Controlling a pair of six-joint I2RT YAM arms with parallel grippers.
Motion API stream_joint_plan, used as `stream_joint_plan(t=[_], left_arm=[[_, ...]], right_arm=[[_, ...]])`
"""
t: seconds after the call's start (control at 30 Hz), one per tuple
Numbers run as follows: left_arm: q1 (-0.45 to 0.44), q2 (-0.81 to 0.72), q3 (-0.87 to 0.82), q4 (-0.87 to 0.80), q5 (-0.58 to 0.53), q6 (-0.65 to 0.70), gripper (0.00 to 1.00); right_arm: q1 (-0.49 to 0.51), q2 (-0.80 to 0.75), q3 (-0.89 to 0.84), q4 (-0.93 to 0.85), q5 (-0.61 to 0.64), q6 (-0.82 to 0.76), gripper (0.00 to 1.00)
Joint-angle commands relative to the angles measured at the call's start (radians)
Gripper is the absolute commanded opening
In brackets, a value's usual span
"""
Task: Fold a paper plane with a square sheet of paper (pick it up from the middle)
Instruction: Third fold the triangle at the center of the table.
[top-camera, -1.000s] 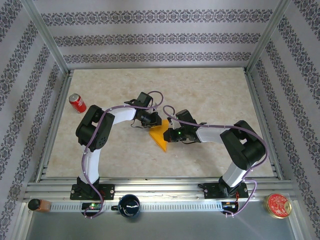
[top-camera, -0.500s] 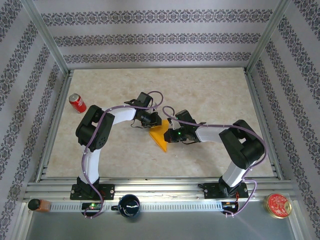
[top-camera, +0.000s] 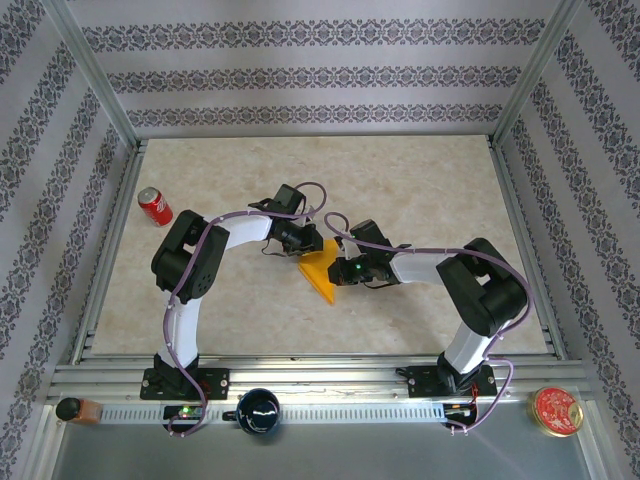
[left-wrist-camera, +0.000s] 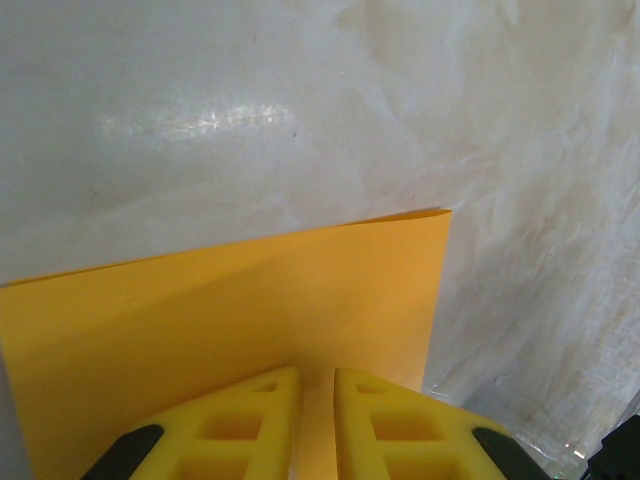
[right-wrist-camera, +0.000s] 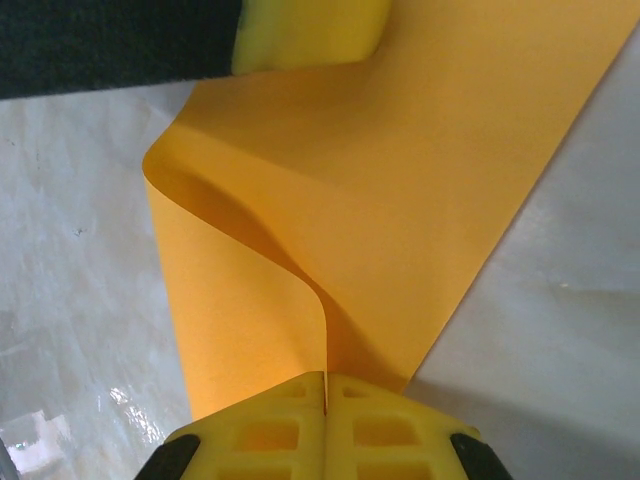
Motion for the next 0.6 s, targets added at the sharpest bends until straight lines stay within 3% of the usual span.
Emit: stream_joint_plan(t=[0.0, 0.57], left_arm=[[0.010, -0.017, -0.026, -0.019, -0.012, -0.010, 0.17], [0.010, -0.031, -0.032, -0.010, -0.010, -0.012, 0.19]], right_arm=[[0.003, 0.018, 0.017, -0.015, 0.018, -0.025, 0.00], [0.003, 0.025, 0.017, -0.016, 0.004, -0.025, 0.00]])
